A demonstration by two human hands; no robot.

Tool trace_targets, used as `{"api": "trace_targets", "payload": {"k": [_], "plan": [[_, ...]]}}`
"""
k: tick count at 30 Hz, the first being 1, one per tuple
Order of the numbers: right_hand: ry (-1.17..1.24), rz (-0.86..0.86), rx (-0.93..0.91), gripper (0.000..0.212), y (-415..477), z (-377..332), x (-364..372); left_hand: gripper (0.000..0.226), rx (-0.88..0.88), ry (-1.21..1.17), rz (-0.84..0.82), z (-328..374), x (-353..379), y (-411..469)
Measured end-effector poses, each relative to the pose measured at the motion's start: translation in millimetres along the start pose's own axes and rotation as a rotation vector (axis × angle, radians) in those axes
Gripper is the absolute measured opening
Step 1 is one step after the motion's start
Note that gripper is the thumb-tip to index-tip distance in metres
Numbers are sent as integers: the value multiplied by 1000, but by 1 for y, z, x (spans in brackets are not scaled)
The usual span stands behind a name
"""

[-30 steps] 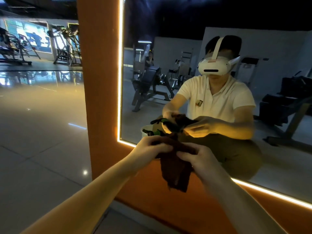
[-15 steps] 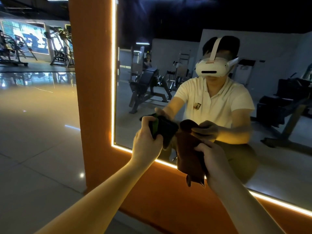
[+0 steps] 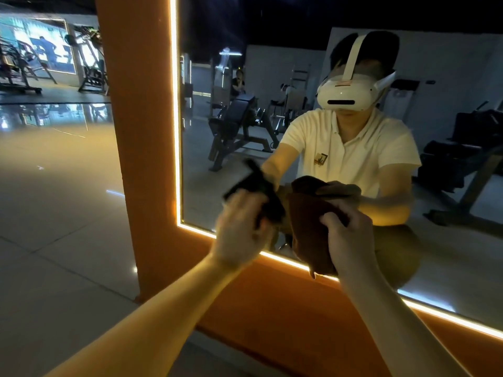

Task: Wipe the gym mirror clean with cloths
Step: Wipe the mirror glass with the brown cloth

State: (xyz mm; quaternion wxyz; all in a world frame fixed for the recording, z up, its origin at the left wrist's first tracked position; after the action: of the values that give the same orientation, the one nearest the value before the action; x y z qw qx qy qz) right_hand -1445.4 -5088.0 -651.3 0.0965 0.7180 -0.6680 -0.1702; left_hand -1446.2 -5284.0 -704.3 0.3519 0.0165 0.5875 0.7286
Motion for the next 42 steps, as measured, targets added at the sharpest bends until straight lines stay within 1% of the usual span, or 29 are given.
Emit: {"api": "trace_targets", "payload": {"k": [2,3,4,6,8,11,13,14,15,16,18,19,20,21,22,24,26,28,29,30,31,32,33,34,35,36,38,40,42], "plan": [[-191,99,-240,22,3,-1,-5,29,238,103,-180,31,31,-15],[-302,151,-364,23,3,-2,-7,33,321,146,-228,38,41,-21],[-396,194,-468,25,4,-1,-8,37,361,173,-242,38,45,-24],[-510,244,-582,29,8,0,-8,39,353,218,-208,19,33,-21],[-572,284,-646,36,12,-6,-8,41,193,233,-136,-21,5,-15],[-656,349,-754,44,21,-24,-6,46,-166,223,30,-90,-44,-13],[-722,370,-843,38,30,-43,-5,45,-275,225,86,-107,-54,-17],[-748,372,-885,32,36,-53,-3,44,-267,226,93,-104,-50,-19],[-775,375,-917,27,42,-63,-2,42,-207,223,77,-93,-41,-22],[-804,378,-939,24,48,-73,0,41,-91,214,30,-79,-30,-25],[-856,390,-975,21,58,-92,4,42,202,208,-150,-53,-10,-31],[-872,400,-995,21,63,-100,7,41,318,234,-227,-47,-7,-30],[-884,408,-1020,21,68,-110,9,40,381,260,-259,-46,-10,-21],[-893,413,-1047,22,73,-118,11,37,386,278,-243,-48,-18,-6],[-903,427,-1071,23,79,-127,12,34,348,281,-180,-51,-29,13],[-943,517,-1113,22,90,-141,13,30,181,241,48,-58,-60,62],[-1005,592,-1132,23,101,-144,15,33,35,208,263,-67,-86,99],[-1111,531,-1087,37,108,-132,20,34,-2,242,338,-68,-84,104],[-1165,481,-1062,50,109,-125,22,36,20,272,328,-68,-75,93],[-1220,446,-1049,65,110,-120,22,39,79,285,273,-67,-65,76],[-1276,426,-1058,75,111,-117,21,42,175,285,174,-65,-56,56],[-1334,408,-1084,80,111,-117,20,48,283,284,44,-65,-49,36],[-1391,386,-1114,81,111,-116,18,56,384,295,-79,-65,-44,18],[-1443,355,-1139,78,109,-115,17,62,448,305,-157,-67,-44,9],[-1480,327,-1160,72,107,-113,15,64,467,301,-171,-69,-49,11],[-1494,316,-1184,65,103,-110,13,63,454,286,-124,-71,-55,23],[-1478,334,-1245,57,99,-105,11,58,377,306,70,-71,-71,69],[-1458,368,-1278,57,99,-102,11,59,276,316,244,-63,-95,134],[-1433,367,-1318,58,100,-104,15,65,160,321,332,-57,-116,191]]}}
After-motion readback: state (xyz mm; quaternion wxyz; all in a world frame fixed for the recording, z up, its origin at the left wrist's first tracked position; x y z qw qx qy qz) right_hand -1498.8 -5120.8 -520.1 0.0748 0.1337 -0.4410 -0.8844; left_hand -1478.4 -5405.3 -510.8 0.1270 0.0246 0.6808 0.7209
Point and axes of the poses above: each hand's wrist, its own y-axis towards the middle knuckle, its own x-axis out of the palm, z = x × y, the point moved 3 cm from there along y, towards the middle knuckle, and after that the axes turned 2 degrees about -z, right-handed, at the moved point
